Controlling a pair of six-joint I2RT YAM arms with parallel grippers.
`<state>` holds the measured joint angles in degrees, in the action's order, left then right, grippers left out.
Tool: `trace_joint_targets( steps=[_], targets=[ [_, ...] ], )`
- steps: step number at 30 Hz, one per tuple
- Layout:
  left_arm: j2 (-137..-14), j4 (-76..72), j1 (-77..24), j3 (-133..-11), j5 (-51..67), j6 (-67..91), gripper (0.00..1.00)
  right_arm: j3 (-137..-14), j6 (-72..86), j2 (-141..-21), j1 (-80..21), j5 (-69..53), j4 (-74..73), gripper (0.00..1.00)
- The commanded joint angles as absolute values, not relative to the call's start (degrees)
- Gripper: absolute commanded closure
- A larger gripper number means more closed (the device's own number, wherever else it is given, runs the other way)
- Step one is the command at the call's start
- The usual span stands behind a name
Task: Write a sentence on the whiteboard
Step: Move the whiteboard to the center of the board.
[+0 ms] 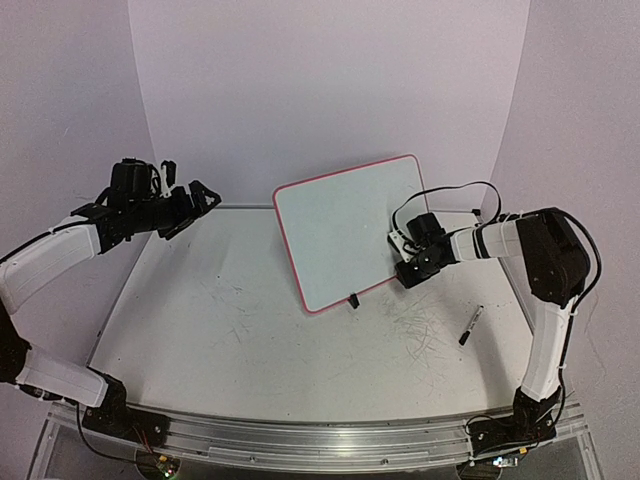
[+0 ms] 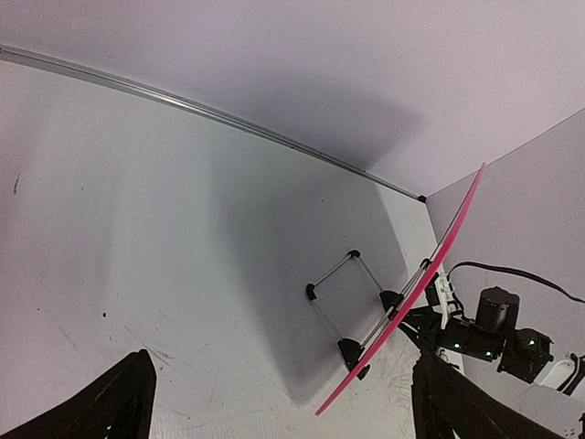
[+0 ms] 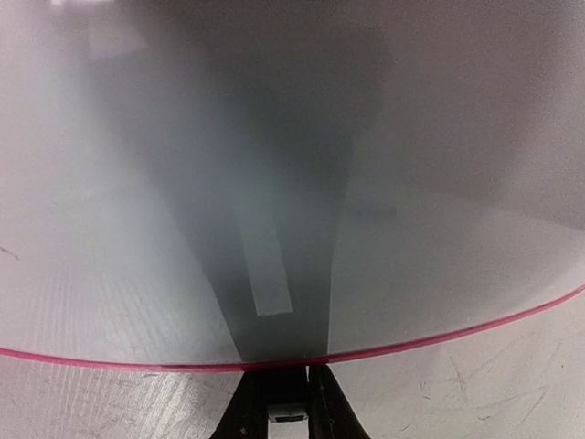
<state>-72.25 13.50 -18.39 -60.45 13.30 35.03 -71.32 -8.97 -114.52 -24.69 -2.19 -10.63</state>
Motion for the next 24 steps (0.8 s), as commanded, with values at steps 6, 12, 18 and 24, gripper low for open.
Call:
trace_joint_targets(
  steps=[6, 12, 18, 24],
  targets=[
    [-69.49, 12.03, -18.38, -61.19, 9.63, 34.20, 0.02, -63.20, -4.77, -106.44, -32.21, -3.09, -6.34, 1.00],
    [-67.80, 12.30, -18.37, -62.18, 4.88, 33.75, 0.01, -59.81, 1.12, -103.10, -37.91, -1.44, -5.71, 1.00],
    [-66.85, 12.87, -18.40, -63.34, 2.98, 33.24, 0.01, -56.16, 6.03, -100.64, -43.00, -0.09, -5.50, 1.00],
    [-66.80, 13.17, -18.37, -63.68, 2.63, 33.26, 0.01, -53.09, 12.49, -99.17, -45.41, 1.19, -5.50, 1.00]
  ],
)
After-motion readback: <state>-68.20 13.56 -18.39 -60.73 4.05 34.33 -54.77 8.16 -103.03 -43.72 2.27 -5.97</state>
